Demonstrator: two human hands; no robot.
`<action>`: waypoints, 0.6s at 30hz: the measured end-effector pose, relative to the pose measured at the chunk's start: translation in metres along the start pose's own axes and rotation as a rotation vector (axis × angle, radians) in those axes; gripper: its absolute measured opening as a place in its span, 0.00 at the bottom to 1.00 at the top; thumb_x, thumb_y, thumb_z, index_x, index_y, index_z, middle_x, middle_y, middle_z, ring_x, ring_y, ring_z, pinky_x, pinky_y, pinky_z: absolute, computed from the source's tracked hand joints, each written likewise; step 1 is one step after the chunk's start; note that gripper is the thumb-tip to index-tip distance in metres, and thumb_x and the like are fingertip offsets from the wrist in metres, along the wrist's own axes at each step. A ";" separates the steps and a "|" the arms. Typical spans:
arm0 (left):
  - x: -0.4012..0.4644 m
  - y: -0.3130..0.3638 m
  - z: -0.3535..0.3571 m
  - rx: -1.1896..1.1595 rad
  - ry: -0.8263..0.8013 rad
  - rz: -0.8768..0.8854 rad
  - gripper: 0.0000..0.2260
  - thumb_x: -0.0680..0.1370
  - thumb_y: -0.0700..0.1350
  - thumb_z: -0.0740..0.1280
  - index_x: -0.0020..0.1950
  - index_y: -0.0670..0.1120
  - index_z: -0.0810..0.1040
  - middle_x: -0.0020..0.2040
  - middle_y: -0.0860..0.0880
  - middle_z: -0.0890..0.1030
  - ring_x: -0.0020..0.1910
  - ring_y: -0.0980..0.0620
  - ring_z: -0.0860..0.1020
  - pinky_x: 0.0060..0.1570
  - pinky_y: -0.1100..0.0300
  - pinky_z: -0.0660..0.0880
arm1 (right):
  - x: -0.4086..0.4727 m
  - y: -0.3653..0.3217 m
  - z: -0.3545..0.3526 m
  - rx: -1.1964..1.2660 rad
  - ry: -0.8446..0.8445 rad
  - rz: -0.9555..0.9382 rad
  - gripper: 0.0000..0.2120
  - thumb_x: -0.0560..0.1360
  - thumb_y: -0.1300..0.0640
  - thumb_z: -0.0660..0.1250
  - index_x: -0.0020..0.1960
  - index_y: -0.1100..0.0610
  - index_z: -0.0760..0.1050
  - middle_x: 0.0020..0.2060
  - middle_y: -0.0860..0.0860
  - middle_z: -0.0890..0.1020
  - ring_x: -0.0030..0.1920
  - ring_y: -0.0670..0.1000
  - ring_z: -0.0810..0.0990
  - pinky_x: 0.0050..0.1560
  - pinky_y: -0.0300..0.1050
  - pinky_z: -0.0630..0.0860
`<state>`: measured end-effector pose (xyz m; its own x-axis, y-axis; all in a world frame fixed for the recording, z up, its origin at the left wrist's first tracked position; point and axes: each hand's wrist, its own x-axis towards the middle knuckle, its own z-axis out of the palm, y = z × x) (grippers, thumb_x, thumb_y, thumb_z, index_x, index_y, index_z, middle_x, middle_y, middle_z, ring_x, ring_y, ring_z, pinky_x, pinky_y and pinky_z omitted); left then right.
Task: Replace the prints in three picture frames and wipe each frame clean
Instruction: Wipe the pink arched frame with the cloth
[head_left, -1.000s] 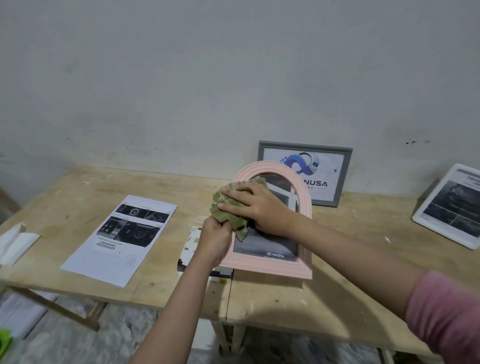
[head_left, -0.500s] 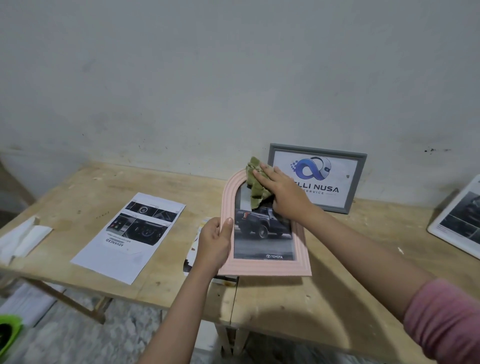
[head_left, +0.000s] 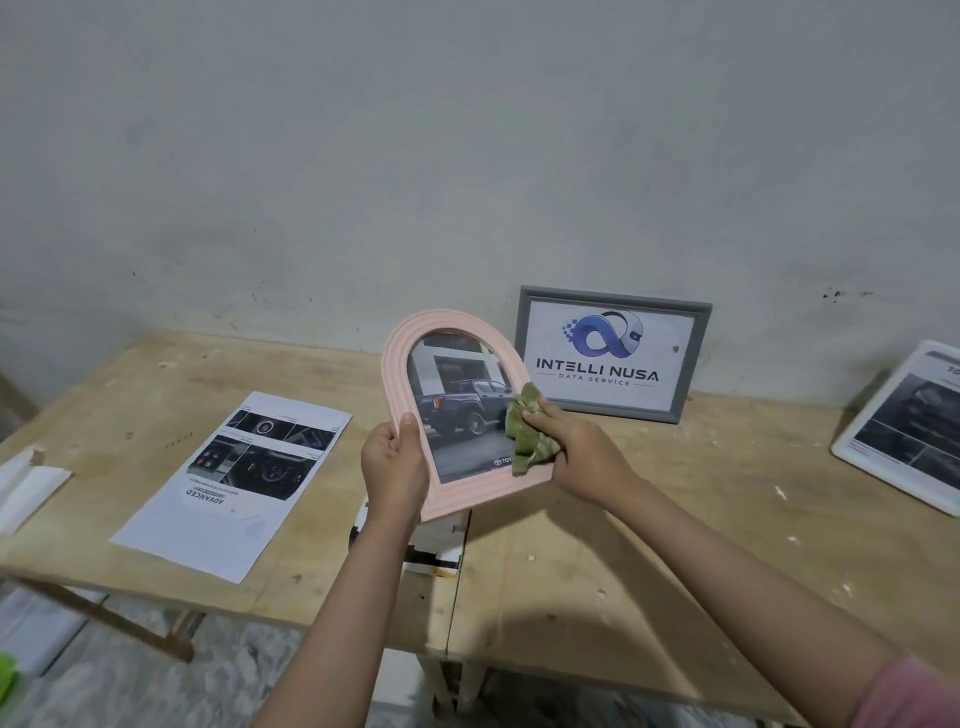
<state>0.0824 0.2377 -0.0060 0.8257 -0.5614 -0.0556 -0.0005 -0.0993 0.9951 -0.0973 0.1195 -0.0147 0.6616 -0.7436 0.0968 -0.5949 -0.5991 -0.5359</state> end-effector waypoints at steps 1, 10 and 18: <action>0.001 0.001 0.000 0.003 0.017 -0.002 0.17 0.81 0.49 0.60 0.35 0.46 0.60 0.31 0.48 0.60 0.31 0.51 0.60 0.32 0.58 0.59 | -0.006 0.001 0.002 0.005 -0.014 0.003 0.32 0.66 0.69 0.59 0.69 0.54 0.71 0.73 0.52 0.65 0.70 0.53 0.68 0.69 0.45 0.66; 0.006 0.003 0.001 0.076 0.005 0.096 0.15 0.81 0.48 0.60 0.37 0.41 0.66 0.33 0.45 0.64 0.32 0.50 0.63 0.32 0.58 0.61 | -0.015 0.005 -0.034 0.111 -0.064 0.151 0.20 0.68 0.69 0.56 0.42 0.50 0.82 0.37 0.49 0.83 0.39 0.49 0.79 0.40 0.36 0.69; -0.003 0.010 0.013 0.082 -0.142 0.099 0.18 0.81 0.49 0.60 0.47 0.32 0.73 0.36 0.44 0.68 0.34 0.50 0.66 0.33 0.58 0.64 | 0.044 -0.015 -0.070 0.047 0.246 -0.017 0.35 0.68 0.73 0.55 0.73 0.52 0.64 0.70 0.53 0.69 0.58 0.55 0.72 0.53 0.48 0.74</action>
<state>0.0727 0.2278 0.0027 0.7317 -0.6812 0.0256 -0.1286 -0.1011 0.9865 -0.0906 0.0750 0.0566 0.5371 -0.7869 0.3039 -0.5588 -0.6018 -0.5706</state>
